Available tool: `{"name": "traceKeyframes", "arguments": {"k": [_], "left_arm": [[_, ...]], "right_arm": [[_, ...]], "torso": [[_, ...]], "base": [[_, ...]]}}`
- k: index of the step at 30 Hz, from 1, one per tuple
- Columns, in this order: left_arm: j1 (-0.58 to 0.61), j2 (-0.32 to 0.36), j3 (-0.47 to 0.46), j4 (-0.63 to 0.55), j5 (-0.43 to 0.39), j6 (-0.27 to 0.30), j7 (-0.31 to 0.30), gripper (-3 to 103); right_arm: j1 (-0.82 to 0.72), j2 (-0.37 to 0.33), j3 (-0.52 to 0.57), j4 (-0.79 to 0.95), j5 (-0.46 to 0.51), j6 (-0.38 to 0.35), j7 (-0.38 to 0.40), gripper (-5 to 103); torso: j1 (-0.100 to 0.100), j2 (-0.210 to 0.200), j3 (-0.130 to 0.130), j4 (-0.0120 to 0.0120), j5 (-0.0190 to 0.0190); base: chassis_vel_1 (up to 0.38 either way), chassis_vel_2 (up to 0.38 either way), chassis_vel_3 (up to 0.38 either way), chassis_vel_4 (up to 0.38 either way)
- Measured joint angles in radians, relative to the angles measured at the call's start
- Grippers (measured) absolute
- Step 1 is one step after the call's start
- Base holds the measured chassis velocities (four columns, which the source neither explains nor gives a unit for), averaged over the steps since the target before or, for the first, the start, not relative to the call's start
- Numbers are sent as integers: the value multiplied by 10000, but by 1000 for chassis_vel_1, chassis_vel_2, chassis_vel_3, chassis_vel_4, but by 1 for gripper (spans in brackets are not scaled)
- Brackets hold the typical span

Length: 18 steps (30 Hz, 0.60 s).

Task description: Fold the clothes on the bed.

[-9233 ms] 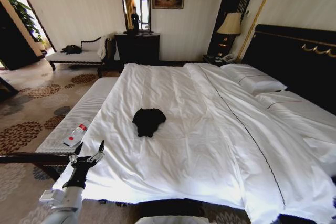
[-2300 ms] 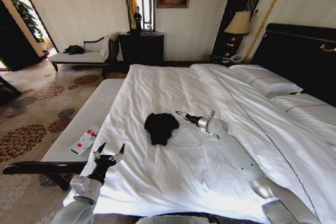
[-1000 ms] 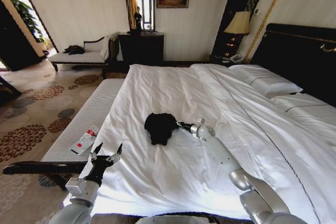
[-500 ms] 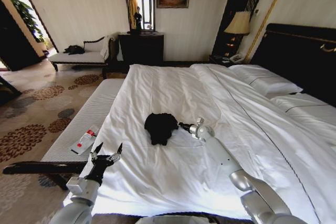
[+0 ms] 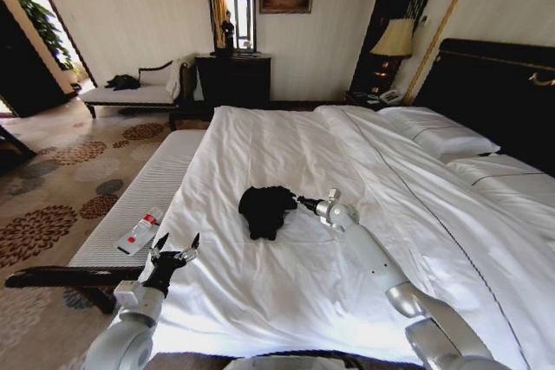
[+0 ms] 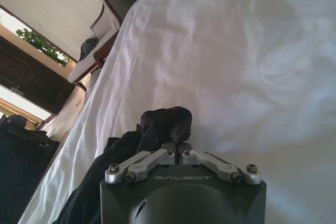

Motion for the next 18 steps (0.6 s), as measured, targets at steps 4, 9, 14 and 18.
{"name": "traceKeyframes", "arguments": {"k": [4,9,14,18], "left_arm": [[-2120,944,934,944,-2538,538,-439,100],[-4018,1355,1900,2048,-3571,728,-511,100],[-5887,1209,3182,3679,-4170,849,-485,100],[-6856,834,4121,4723,-4624,942,-349,100]], "right_arm": [[-4,-280,-214,193,-18,-26,122,1],[37,-347,-428,200,-37,-44,215,1],[101,-272,-566,65,-81,-64,311,1],[177,-170,-690,-88,-192,-77,324,1]], "torso": [[0,0,0,0,2],[1,0,0,-5,7],[3,-1,2,0,5],[1,0,1,1,2]], "base": [[0,0,0,0],[0,0,0,0],[0,0,0,0],[0,0,0,0]]}}
